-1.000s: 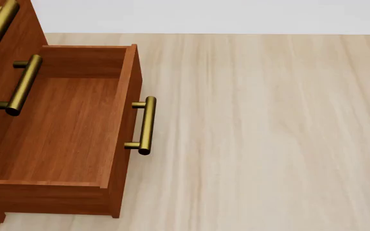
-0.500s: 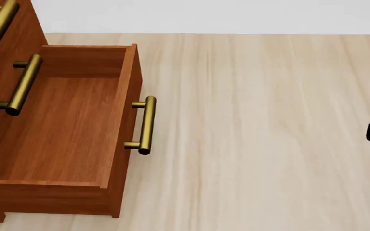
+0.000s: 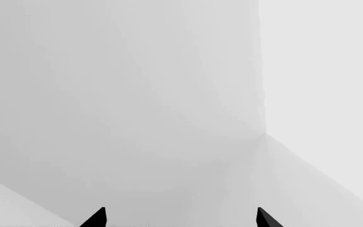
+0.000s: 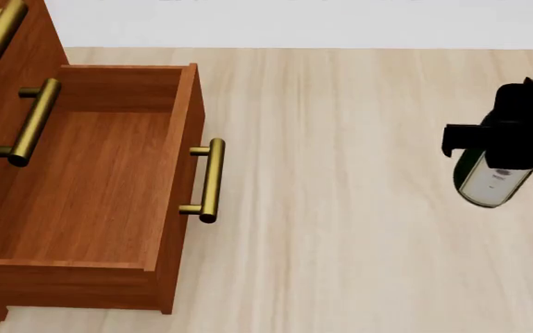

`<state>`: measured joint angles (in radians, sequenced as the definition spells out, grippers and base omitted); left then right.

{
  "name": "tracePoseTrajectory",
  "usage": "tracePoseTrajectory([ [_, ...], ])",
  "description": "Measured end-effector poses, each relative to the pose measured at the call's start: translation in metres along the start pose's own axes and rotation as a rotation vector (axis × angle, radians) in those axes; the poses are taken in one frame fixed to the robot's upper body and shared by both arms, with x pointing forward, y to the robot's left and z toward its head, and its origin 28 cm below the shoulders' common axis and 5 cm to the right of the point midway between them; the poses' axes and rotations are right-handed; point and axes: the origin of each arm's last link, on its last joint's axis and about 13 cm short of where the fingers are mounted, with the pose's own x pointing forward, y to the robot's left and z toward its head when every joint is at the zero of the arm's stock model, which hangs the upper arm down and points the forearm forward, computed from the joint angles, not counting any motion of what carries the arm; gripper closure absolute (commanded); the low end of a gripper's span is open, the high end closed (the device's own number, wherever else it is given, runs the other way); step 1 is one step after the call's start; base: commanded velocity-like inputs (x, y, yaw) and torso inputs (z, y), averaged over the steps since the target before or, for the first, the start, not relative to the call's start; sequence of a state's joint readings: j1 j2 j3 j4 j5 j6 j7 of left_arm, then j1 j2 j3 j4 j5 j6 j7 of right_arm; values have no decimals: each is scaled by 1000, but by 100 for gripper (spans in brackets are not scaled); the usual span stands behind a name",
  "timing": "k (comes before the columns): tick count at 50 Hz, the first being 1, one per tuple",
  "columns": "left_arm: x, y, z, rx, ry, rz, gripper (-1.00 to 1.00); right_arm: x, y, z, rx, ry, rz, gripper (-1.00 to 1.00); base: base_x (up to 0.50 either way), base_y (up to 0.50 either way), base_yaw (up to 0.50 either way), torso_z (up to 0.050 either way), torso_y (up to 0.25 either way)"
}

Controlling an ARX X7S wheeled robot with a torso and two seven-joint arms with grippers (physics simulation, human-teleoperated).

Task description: Put the wine bottle in the bottom drawer of the cabinet.

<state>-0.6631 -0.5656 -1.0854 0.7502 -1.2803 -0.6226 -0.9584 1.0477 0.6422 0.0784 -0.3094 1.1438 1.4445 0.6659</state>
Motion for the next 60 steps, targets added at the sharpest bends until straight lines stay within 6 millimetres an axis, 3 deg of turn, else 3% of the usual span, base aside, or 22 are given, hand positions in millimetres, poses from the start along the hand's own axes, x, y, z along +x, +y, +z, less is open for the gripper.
tracePoseTrajectory([
  [30,-1,-1,-3,13,15,-16,-100,-26,58,66,-73,74,351,100,0,0,0,0,0],
  [60,0,-1,-6,49,20,-29,-100,-26,91,139,64,189,528,100,0,0,0,0,1],
])
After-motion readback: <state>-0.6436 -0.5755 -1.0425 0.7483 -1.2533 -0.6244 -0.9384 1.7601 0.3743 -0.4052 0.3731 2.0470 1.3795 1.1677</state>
